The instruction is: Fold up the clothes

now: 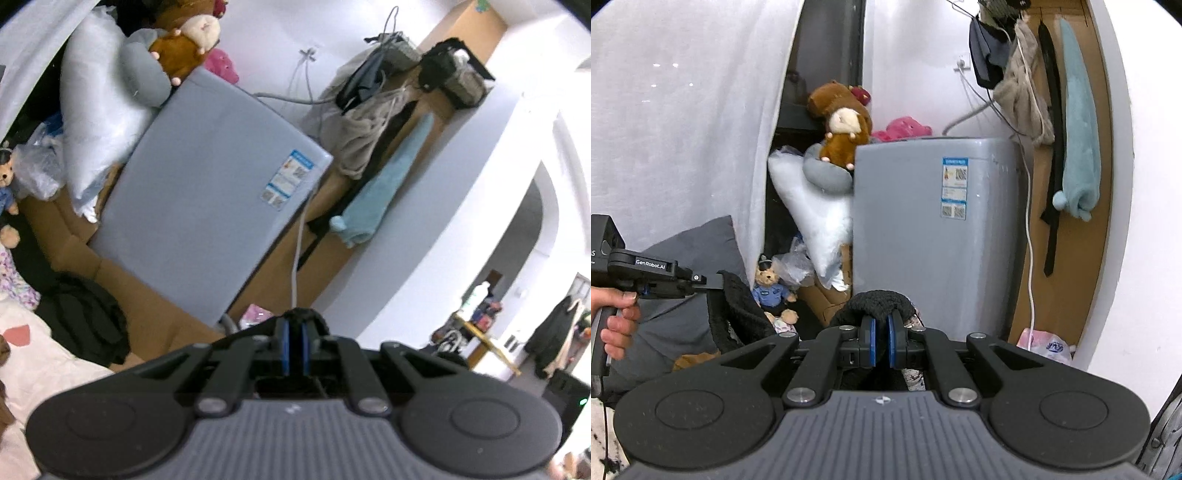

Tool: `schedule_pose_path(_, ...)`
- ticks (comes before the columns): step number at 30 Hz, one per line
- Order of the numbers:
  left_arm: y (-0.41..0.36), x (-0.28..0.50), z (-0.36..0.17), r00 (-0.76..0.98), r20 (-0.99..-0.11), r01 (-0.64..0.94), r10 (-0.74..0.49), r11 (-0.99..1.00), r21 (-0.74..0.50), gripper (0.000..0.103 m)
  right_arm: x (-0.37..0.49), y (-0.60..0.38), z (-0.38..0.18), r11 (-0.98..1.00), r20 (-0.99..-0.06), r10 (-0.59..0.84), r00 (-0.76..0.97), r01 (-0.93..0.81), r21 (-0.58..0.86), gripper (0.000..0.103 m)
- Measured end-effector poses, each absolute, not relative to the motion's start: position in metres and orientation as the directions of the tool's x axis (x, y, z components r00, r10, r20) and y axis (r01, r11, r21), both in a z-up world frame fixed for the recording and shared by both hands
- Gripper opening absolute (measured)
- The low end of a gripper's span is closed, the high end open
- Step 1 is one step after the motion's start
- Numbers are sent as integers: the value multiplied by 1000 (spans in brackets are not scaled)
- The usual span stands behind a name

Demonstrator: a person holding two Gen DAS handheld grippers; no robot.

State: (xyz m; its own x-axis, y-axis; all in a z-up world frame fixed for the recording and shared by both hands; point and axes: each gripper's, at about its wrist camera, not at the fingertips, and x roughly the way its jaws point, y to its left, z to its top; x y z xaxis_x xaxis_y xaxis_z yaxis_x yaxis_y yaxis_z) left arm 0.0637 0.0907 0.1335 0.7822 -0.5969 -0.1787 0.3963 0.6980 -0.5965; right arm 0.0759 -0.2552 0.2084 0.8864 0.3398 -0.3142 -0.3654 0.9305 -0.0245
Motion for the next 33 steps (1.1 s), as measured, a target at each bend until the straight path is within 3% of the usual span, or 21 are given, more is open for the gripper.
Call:
schedule_pose_path(18, 90, -10, 168, 707, -123, 539, -697, 643, -544, 7, 16, -283, 238, 924, -290, 369, 883, -381, 15, 7)
schedule_pose_path(22, 87, 1, 154, 695, -165, 522, -700, 649, -554, 7, 12, -286, 238, 923, -302, 374, 877, -385, 25, 7)
schedule_pose_path(33, 88, 77, 75, 682, -323, 403, -656, 706, -582, 7, 81, -289, 175, 939, -472, 324, 820, -338, 56, 7)
